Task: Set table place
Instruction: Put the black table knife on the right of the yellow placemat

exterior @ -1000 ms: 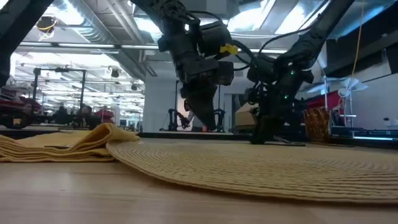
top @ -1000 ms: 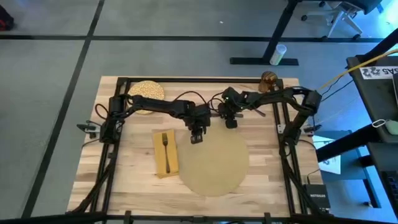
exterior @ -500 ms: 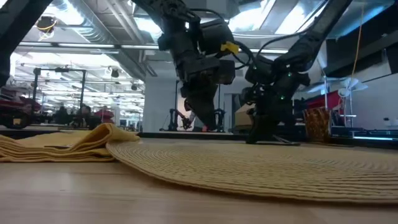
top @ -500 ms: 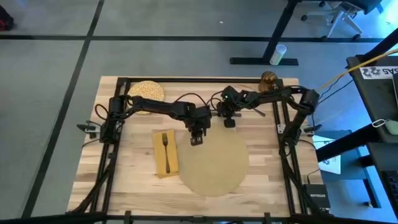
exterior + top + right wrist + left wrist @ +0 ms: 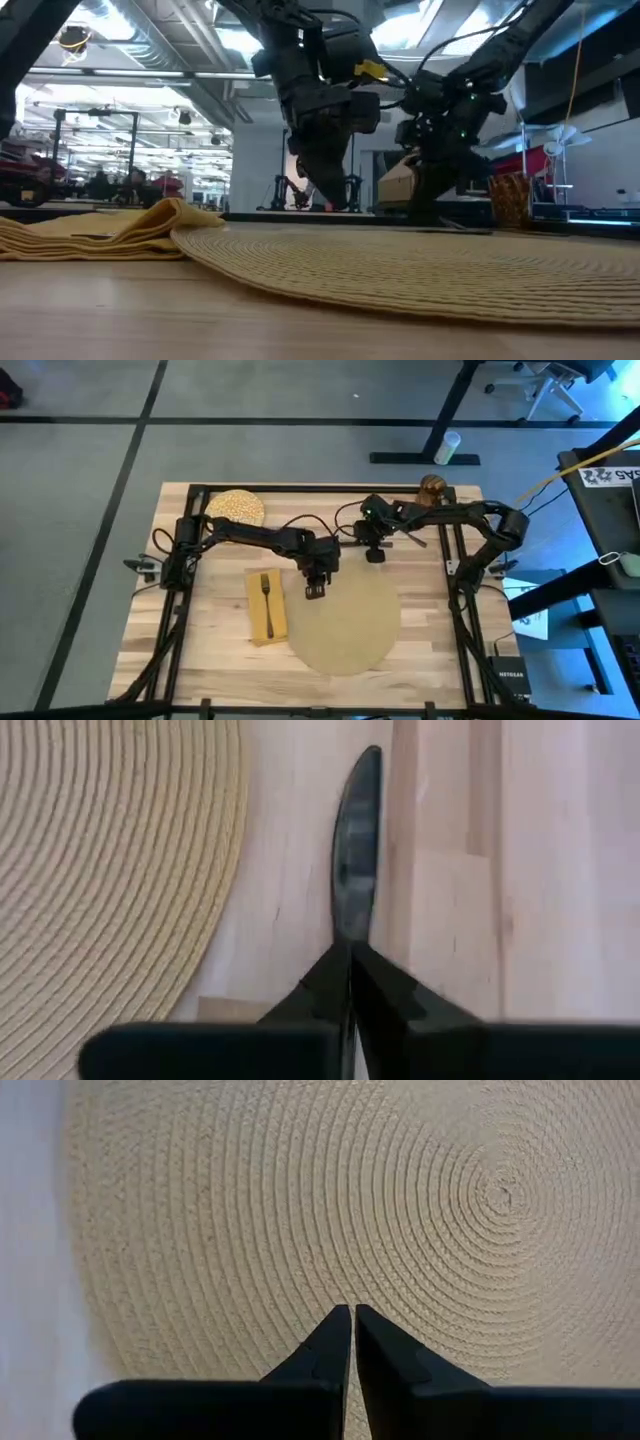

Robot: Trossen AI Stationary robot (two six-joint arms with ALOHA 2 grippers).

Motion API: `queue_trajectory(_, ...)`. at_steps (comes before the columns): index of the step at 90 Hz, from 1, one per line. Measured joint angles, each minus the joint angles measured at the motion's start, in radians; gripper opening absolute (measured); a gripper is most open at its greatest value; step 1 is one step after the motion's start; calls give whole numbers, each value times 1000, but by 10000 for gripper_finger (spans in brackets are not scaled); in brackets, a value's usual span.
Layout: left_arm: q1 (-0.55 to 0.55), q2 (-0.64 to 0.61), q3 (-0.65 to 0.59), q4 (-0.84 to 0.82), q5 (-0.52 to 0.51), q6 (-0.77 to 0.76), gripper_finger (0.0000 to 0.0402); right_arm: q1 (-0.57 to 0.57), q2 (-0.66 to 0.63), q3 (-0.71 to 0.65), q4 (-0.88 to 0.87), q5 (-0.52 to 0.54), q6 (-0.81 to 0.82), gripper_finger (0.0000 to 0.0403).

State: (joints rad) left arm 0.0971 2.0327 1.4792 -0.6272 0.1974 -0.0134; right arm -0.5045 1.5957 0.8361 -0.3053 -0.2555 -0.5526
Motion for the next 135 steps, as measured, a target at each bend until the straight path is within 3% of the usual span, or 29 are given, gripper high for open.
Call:
queue_trajectory(19, -1, 0, 0, -13, 0, 18, 1, 0, 8, 2, -63, 88, -34, 14)
queue_trajectory(47, -1, 0, 0, -15, 0, 16, 1, 0, 106, 2, -10, 100, -27, 129)
queue_trajectory(59, -1, 0, 0, -15, 0, 14, 1, -2, 148, 6, 18, 87, -5, 149)
queue_trajectory(70, 0, 0, 0, -11, 0, 15, 1, -14, 199, 12, 19, 12, 3, 125)
queue_trajectory(88, -1, 0, 0, -11, -1, 15, 1, -26, 221, 13, 45, -43, 0, 19)
queue_trajectory(135, -28, 0, 0, -19, -7, -5, 1, -30, 104, -4, -26, -24, 24, 4)
